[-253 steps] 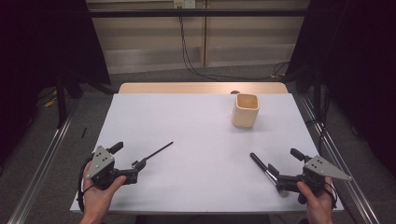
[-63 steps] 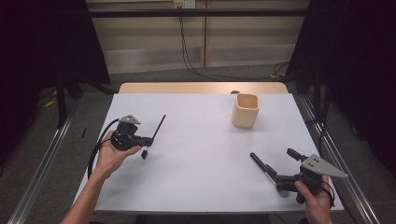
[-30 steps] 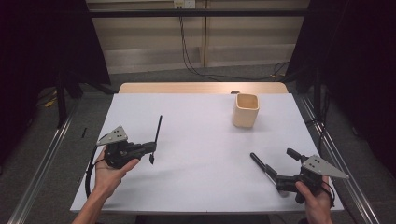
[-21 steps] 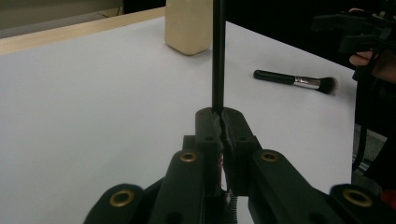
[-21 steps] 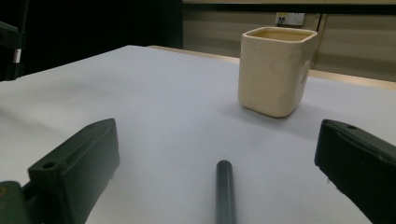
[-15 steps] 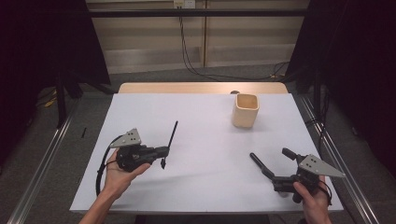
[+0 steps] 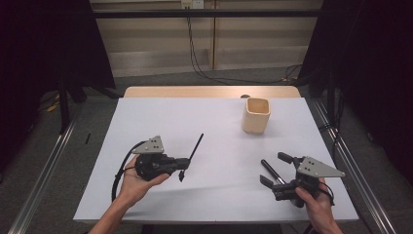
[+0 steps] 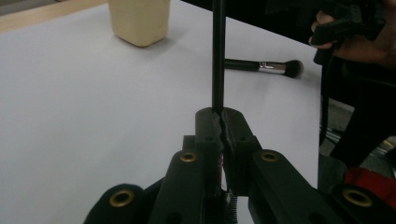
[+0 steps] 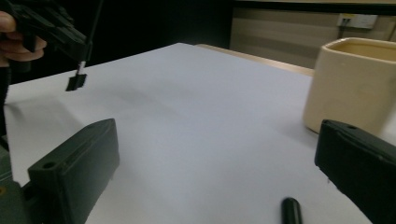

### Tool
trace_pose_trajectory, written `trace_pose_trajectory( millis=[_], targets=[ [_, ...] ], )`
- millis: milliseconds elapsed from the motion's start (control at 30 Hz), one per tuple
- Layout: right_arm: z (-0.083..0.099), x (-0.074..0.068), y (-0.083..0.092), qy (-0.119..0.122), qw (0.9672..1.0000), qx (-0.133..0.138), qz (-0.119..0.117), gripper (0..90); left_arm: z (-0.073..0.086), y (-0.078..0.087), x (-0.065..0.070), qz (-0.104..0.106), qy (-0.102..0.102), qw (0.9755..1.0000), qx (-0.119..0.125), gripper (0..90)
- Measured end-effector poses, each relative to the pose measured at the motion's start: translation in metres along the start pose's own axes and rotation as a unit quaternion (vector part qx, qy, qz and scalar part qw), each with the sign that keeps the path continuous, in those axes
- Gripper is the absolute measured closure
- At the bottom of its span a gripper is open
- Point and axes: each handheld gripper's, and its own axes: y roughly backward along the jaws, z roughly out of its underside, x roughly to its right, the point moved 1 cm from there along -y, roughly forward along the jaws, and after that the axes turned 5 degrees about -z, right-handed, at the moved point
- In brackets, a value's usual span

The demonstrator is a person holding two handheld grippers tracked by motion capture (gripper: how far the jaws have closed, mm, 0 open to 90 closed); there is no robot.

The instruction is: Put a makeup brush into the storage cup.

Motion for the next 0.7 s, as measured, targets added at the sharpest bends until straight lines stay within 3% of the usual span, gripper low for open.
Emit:
trace_pose_trajectory(
  millis=[100,167,367,433,500,533,600,633,700],
  targets=[
    [-0.004,-0.003,-0.007,0.006,0.9999,-0.004,-0.013,0.0,-0.002,-0.003,0.003,0.006,-0.008,0.9999,-0.006,86.2],
    [-0.009,-0.007,-0.018,0.013,0.9993,-0.005,-0.035,0.0,-0.003,-0.007,0.007,0.019,-0.008,0.9996,-0.019,86.2],
    [-0.016,-0.011,-0.037,0.020,0.9974,-0.021,-0.066,0.0,-0.005,-0.012,0.011,0.025,-0.016,0.9986,-0.045,86.2],
    [-0.019,-0.012,-0.042,0.025,0.9959,-0.037,-0.079,0.0,-0.006,-0.015,0.013,0.036,-0.028,0.9966,-0.068,86.2],
    [-0.022,-0.013,-0.047,0.029,0.9942,-0.049,-0.092,0.0,-0.007,-0.015,0.014,0.040,-0.031,0.9962,-0.071,86.1],
    [-0.024,-0.014,-0.050,0.034,0.9937,-0.051,-0.094,0.0,-0.008,-0.017,0.016,0.043,-0.040,0.9944,-0.088,86.2],
    [-0.025,-0.015,-0.053,0.036,0.9930,-0.054,-0.098,0.0,-0.009,-0.018,0.017,0.042,-0.044,0.9934,-0.097,86.2],
    [-0.028,-0.015,-0.058,0.040,0.9904,-0.073,-0.111,0.0,-0.009,-0.019,0.017,0.041,-0.056,0.9912,-0.113,86.2],
    [-0.031,-0.016,-0.061,0.044,0.9891,-0.081,-0.115,0.0,-0.010,-0.020,0.018,0.039,-0.054,0.9907,-0.119,86.2]
  ],
)
